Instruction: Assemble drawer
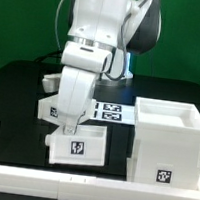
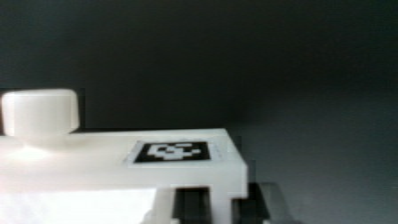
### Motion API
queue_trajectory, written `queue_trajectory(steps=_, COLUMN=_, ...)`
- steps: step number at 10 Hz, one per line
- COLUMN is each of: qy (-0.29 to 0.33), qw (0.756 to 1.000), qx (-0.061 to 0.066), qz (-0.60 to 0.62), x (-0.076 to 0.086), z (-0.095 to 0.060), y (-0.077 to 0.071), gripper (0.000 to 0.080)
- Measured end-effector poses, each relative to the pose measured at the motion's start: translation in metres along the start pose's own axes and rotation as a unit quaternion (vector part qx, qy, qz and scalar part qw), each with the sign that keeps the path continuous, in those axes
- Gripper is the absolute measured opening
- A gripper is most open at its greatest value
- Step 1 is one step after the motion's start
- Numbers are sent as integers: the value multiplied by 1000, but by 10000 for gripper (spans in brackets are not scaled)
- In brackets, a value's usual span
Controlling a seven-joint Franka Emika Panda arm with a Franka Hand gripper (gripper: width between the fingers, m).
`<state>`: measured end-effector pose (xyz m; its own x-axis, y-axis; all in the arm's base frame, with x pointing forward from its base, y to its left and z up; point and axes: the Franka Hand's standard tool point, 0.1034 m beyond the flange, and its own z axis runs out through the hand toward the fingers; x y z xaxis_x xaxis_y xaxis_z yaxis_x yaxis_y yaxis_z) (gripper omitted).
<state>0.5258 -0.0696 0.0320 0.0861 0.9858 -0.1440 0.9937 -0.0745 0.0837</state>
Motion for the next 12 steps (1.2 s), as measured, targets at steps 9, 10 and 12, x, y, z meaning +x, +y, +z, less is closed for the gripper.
queue_trajectory(steps=9, qy=1, qw=997, qx=53, qz=-61, x=-4, z=-14, y=2, gripper=38)
queue_trajectory(steps=10, qy=0, qw=997, qx=57, qz=-59, x=-5, z=-12, y=1, gripper=38)
queue_trajectory(steps=12, qy=0, qw=997, qx=57, qz=-58, x=-6, z=-11, y=0, gripper=38)
